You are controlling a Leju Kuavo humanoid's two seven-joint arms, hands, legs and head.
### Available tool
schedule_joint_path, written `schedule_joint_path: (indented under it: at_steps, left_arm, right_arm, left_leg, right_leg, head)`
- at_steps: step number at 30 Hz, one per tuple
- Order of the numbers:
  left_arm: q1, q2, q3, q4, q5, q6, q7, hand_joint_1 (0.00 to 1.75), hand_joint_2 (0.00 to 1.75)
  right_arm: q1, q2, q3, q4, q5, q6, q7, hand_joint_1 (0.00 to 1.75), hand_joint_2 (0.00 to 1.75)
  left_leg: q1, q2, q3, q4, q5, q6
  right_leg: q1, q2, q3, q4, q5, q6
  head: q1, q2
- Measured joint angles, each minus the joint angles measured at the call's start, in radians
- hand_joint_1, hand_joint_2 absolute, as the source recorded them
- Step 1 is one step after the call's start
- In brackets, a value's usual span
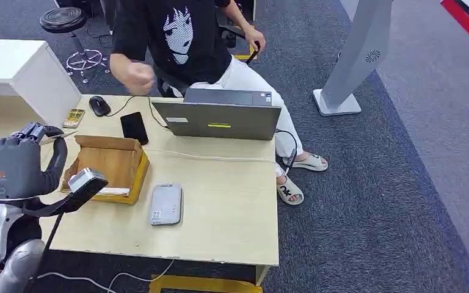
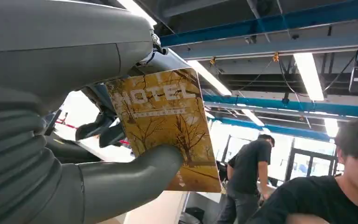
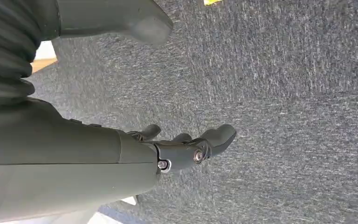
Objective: Pass the card to the sensor for recognition and then transmit it.
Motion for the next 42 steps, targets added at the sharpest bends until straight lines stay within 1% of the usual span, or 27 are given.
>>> schedule_joint_path:
  at_steps: [26, 37, 42]
  left_arm:
    - [0.000, 0.000, 0.000, 0.000, 0.000, 0.000, 0.000, 1.75, 1.75]
    - [0.001, 0.008, 0.000, 0.000, 0.003, 0.000, 0.000, 1.75, 1.75]
    - [0.002, 0.008, 0.000, 0.000, 0.017, -0.015, -0.008, 1.75, 1.75]
  right_arm:
    - [-0.001, 0.000, 0.000, 0.003, 0.002, 0.000, -0.003, 0.00, 1.75]
    - [-0.002, 0.000, 0.000, 0.004, 0.003, -0.002, -0.005, 0.00, 1.75]
    - [-0.002, 0.000, 0.000, 0.007, 0.005, -0.007, -0.006, 0.00, 1.75]
  left_leg:
    - [0.000, 0.000, 0.000, 0.000, 0.000, 0.000]
    - [0.000, 0.000, 0.000, 0.000, 0.000, 0.000]
    - [0.000, 0.000, 0.000, 0.000, 0.000, 0.000]
  right_leg:
    - [0.000, 0.000, 0.000, 0.000, 0.000, 0.000]
    - [0.000, 0.000, 0.000, 0.000, 0.000, 0.000]
    - [0.000, 0.000, 0.000, 0.000, 0.000, 0.000]
  head:
    - [0.000, 0.000]
    - [0.000, 0.000]
    - [0.000, 0.000]
